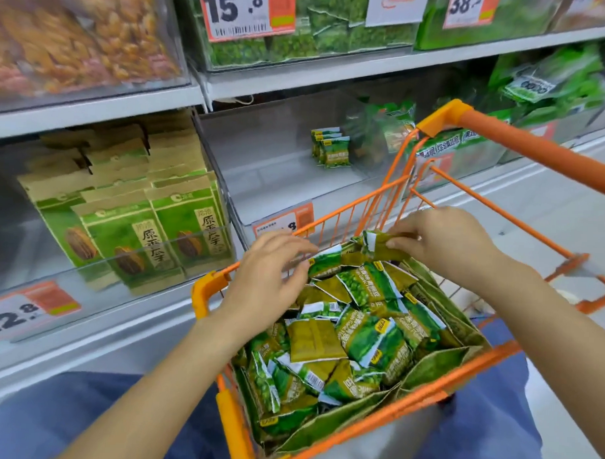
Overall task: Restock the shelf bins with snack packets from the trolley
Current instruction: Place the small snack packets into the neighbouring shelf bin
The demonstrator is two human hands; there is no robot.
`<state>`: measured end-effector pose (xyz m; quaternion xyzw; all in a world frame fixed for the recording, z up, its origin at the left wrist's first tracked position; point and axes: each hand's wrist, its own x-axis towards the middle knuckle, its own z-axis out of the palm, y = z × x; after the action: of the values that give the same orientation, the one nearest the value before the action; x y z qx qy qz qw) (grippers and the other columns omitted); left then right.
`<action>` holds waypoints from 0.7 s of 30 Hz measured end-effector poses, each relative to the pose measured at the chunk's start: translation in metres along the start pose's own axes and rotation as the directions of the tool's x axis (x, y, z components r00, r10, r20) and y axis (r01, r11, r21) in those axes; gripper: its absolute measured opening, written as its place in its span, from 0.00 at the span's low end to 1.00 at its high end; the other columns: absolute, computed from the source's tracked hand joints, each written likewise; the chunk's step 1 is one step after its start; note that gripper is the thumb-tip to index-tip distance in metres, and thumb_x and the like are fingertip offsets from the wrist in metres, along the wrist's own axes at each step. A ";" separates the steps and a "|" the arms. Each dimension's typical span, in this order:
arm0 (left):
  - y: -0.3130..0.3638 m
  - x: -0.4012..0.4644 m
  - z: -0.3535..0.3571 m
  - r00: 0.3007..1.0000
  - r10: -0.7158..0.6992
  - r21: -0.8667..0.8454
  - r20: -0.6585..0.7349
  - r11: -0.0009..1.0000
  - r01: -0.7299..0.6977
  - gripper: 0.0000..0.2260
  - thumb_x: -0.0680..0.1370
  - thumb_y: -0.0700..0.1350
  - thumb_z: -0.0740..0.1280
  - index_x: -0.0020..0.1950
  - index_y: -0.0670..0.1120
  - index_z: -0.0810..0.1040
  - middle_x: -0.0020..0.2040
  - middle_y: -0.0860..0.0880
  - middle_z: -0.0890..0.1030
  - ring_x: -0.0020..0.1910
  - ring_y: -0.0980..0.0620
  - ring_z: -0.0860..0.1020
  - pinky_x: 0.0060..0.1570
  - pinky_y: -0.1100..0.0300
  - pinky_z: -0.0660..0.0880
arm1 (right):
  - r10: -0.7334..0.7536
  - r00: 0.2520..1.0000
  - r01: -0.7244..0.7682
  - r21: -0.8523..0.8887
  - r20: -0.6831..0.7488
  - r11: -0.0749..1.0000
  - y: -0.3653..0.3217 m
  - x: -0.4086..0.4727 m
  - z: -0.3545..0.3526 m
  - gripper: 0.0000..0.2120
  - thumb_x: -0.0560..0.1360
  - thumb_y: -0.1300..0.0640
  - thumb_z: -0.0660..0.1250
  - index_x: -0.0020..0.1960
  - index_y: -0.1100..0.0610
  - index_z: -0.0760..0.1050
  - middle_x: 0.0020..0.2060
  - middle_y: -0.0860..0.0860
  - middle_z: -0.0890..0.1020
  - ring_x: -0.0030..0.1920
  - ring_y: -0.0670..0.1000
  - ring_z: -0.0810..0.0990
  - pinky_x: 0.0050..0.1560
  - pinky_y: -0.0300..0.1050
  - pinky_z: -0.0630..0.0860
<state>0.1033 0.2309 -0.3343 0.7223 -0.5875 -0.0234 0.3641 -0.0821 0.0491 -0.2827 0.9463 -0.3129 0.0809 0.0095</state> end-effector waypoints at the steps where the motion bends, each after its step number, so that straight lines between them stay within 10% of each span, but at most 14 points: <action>1: 0.006 0.001 -0.005 0.996 -0.070 -0.130 -0.049 0.989 0.063 0.10 0.80 0.44 0.64 0.59 0.52 0.79 0.57 0.59 0.79 0.61 0.59 0.74 0.62 0.68 0.66 | -0.109 0.986 0.125 0.130 -0.124 0.984 -0.006 -0.001 -0.006 0.06 0.75 0.53 0.70 0.50 0.51 0.84 0.48 0.50 0.85 0.48 0.53 0.81 0.44 0.45 0.74; 5: 0.026 0.014 -0.025 0.926 -0.341 -0.540 0.161 0.755 0.372 0.11 0.81 0.48 0.62 0.62 0.52 0.75 0.60 0.52 0.79 0.52 0.58 0.81 0.54 0.63 0.78 | -0.259 0.904 0.408 0.509 -0.340 0.758 -0.036 -0.004 -0.008 0.06 0.69 0.61 0.70 0.43 0.55 0.84 0.45 0.51 0.85 0.48 0.43 0.79 0.51 0.29 0.71; 8: 0.031 0.018 -0.031 0.774 -0.293 -0.672 0.561 0.385 0.632 0.22 0.74 0.53 0.65 0.65 0.47 0.74 0.62 0.44 0.78 0.50 0.49 0.83 0.50 0.59 0.80 | -0.156 0.963 0.270 0.831 -0.222 0.486 -0.054 -0.003 -0.007 0.10 0.68 0.64 0.68 0.44 0.52 0.82 0.52 0.52 0.81 0.53 0.40 0.79 0.53 0.30 0.73; 10: 0.030 0.016 -0.032 0.770 -0.249 -0.717 0.588 0.281 0.638 0.24 0.71 0.49 0.68 0.66 0.45 0.74 0.59 0.44 0.81 0.47 0.48 0.83 0.48 0.59 0.81 | -0.128 0.977 0.205 0.904 -0.169 0.374 -0.062 -0.002 -0.007 0.11 0.69 0.65 0.68 0.45 0.51 0.82 0.57 0.50 0.78 0.56 0.39 0.78 0.53 0.32 0.74; 14: 0.017 0.017 -0.029 0.840 -0.393 -0.774 0.376 0.366 0.517 0.23 0.69 0.42 0.72 0.63 0.42 0.74 0.51 0.45 0.84 0.52 0.47 0.83 0.52 0.55 0.79 | 0.083 0.993 0.053 0.962 -0.078 0.267 -0.066 0.003 -0.006 0.09 0.76 0.61 0.67 0.54 0.50 0.79 0.57 0.50 0.81 0.48 0.44 0.83 0.49 0.40 0.80; 18: 0.022 0.020 -0.028 0.891 -0.383 -0.725 0.242 0.539 0.428 0.15 0.72 0.36 0.73 0.57 0.40 0.75 0.38 0.53 0.82 0.42 0.54 0.82 0.44 0.63 0.78 | 0.043 0.992 -0.129 0.944 0.121 0.304 -0.070 0.012 -0.004 0.17 0.65 0.42 0.67 0.47 0.53 0.78 0.35 0.45 0.83 0.37 0.44 0.82 0.42 0.44 0.81; 21: 0.029 0.025 -0.027 0.916 -0.352 -0.668 0.192 0.637 0.384 0.11 0.72 0.35 0.73 0.50 0.43 0.75 0.29 0.59 0.78 0.32 0.63 0.78 0.39 0.68 0.73 | -0.008 0.992 -0.115 0.928 0.126 0.354 -0.076 0.019 0.004 0.30 0.62 0.42 0.73 0.48 0.67 0.77 0.37 0.61 0.79 0.40 0.50 0.79 0.40 0.47 0.81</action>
<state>0.0996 0.2217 -0.2884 0.6362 -0.3837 -0.3307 0.5820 -0.0217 0.0987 -0.2809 0.7766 -0.2422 0.1930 -0.5487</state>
